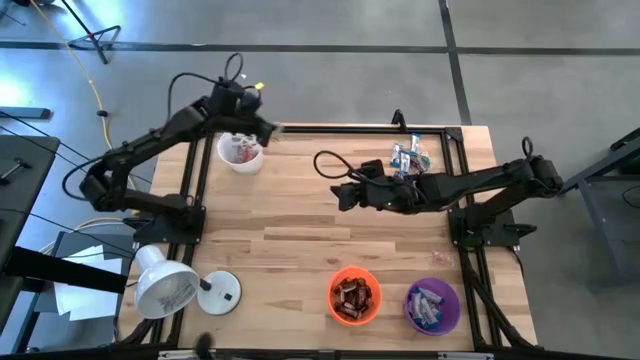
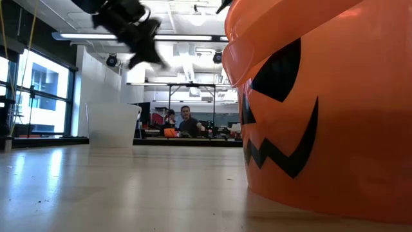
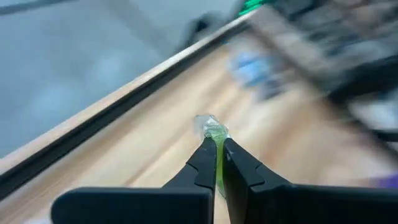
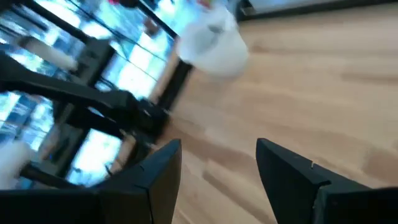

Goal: Organize candy in baskets
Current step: Put the green gummy into the white bucket, then put the brown chocolate into the orange bucket

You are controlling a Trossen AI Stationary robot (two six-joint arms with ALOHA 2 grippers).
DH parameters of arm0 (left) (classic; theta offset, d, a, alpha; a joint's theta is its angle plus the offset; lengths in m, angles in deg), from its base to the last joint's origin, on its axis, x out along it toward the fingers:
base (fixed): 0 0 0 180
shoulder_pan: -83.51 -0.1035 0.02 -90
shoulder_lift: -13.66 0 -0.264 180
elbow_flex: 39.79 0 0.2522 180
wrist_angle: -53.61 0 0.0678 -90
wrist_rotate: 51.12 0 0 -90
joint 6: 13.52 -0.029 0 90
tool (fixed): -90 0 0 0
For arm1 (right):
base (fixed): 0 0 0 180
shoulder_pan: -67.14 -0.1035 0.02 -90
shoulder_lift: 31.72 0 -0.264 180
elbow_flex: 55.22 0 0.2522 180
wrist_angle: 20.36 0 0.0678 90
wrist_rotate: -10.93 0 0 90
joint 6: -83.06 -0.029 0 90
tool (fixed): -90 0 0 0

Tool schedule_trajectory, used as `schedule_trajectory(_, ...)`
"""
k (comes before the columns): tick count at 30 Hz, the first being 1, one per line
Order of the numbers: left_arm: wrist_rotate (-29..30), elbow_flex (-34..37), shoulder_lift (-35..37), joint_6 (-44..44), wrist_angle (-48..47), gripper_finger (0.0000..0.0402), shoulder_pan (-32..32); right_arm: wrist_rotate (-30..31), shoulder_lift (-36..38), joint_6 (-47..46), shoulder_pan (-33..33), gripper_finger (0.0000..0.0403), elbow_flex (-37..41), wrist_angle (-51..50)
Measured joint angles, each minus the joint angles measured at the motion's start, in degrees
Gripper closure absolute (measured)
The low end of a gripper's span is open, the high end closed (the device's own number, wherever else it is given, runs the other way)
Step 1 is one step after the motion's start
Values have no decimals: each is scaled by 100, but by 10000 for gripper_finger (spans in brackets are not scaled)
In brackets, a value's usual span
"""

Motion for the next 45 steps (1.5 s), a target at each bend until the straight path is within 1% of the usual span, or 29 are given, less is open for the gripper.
schedule_trajectory(3, 1029, 0, 220, -532, -1280, 401, -333, -189, 28, -313, -32, 202, -1, -454)
schedule_trajectory(5, 1744, 0, 349, -797, -1902, 401, -496, -192, 28, -500, -61, 201, -1, -717)
schedule_trajectory(7, 2306, 0, 423, -931, -2304, 401, -633, -196, 28, -624, -82, 201, 0, -942)
schedule_trajectory(9, 2671, 0, 481, -1041, -2533, 401, -739, -199, 28, -769, -83, 201, -1, -1174)
schedule_trajectory(11, 2745, 0, 502, -1147, -2665, 401, -830, -211, 28, -883, -82, 201, -1, -1362)
schedule_trajectory(14, 2732, 28, 496, -1382, -2718, 399, -869, -473, 28, -1028, -81, 201, 0, -1588)
schedule_trajectory(17, 2717, 44, 448, -1568, -2810, 384, -870, -820, 28, -1042, -81, 201, 1, -1833)
schedule_trajectory(21, 2719, 44, 397, -1817, -2950, 352, -868, -1134, 28, -1040, -83, 201, 1, -2136)
schedule_trajectory(25, 2707, 44, 381, -2228, -2975, 317, -868, -1301, 27, -1027, -81, 201, 1, -2490)
schedule_trajectory(27, 2687, 44, 381, -2139, -2973, 301, -860, -1413, 26, -1026, -81, 201, 1, -2714)
schedule_trajectory(28, 2632, 44, 381, -1947, -2974, 294, -847, -1475, 26, -1026, -81, 201, 1, -2870)
schedule_trajectory(30, 2315, 44, 381, -1340, -2982, 283, -818, -1612, 26, -1025, -81, 201, 0, -3308)
schedule_trajectory(32, 1625, 44, 381, -815, -2964, 277, -761, -1648, 50, -1047, -81, 201, 1, -3832)
schedule_trajectory(34, 847, 44, 382, -531, -2841, 276, -649, -1642, 110, -1049, -81, 201, 1, -4279)
schedule_trajectory(36, 281, 44, 381, -268, -2552, 275, -432, -1553, 179, -976, -69, 201, 1, -4858)
schedule_trajectory(38, 84, 44, 381, 10, -2170, 275, -119, -1390, 254, -944, -12, 201, 1, -5411)
schedule_trajectory(40, 71, 44, 382, 271, -1728, 275, 241, -1286, 364, -798, 95, 201, 3, -5849)
schedule_trajectory(43, 73, 44, 383, 390, -1075, 275, 717, -1142, 446, -17, 272, 201, 3, -6025)
schedule_trajectory(45, 113, 44, 381, 433, -730, 275, 957, -1166, 441, 653, 478, 201, 4, -5995)
